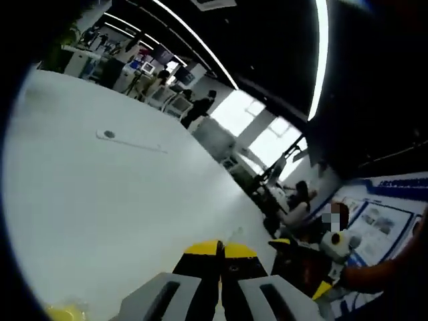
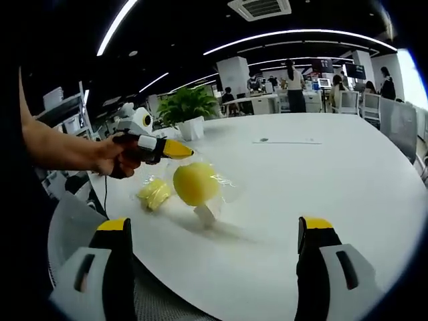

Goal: Compare the silicone blocks by pressing each to a similar depth, holding the contact briefly, and releasing to observe deformation and rebound differences across the visible hardness samples.

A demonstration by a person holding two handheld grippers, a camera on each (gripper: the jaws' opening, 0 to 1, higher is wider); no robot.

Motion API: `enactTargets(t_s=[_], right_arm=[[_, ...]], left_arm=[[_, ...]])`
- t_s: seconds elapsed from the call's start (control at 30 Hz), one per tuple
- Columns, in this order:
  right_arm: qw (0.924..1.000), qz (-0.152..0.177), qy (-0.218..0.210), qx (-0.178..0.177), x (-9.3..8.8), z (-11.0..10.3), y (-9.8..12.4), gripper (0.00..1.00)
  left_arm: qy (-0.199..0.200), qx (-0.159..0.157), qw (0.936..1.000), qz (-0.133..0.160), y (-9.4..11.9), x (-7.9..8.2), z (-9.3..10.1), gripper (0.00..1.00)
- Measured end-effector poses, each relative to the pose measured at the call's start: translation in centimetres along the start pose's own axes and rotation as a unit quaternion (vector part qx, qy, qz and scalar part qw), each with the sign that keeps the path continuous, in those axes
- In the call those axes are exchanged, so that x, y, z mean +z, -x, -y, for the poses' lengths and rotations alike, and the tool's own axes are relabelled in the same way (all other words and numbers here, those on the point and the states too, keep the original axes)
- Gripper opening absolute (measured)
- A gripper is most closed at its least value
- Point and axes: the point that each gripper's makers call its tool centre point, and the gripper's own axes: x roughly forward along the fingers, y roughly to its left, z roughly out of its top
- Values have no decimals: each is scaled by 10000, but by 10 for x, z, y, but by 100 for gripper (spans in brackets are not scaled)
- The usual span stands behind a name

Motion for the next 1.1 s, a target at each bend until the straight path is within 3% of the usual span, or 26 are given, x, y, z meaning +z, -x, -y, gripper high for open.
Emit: enactTargets(t_s=[0.07, 0.3, 0.67, 0.93, 1.1], right_arm=[[10000, 36, 4, -4, 3, 0, -1, 96], [9993, 198, 291, 136, 15, -5, -4, 96], [9973, 418, 564, 228, 35, -7, -9, 96], [9963, 577, 562, 311, 56, -4, -12, 96], [9978, 468, 346, 312, 55, -3, -12, 97]], left_arm=[[-66, -128, 9999, 8, 3, 2, 6, 0], [-350, -125, 9993, 64, 15, 15, 17, 0], [-468, -155, 9981, 376, 36, 51, 33, 0], [-531, -148, 9971, 515, 52, 65, 45, 0], [-590, -137, 9965, 572, 59, 69, 49, 0]])
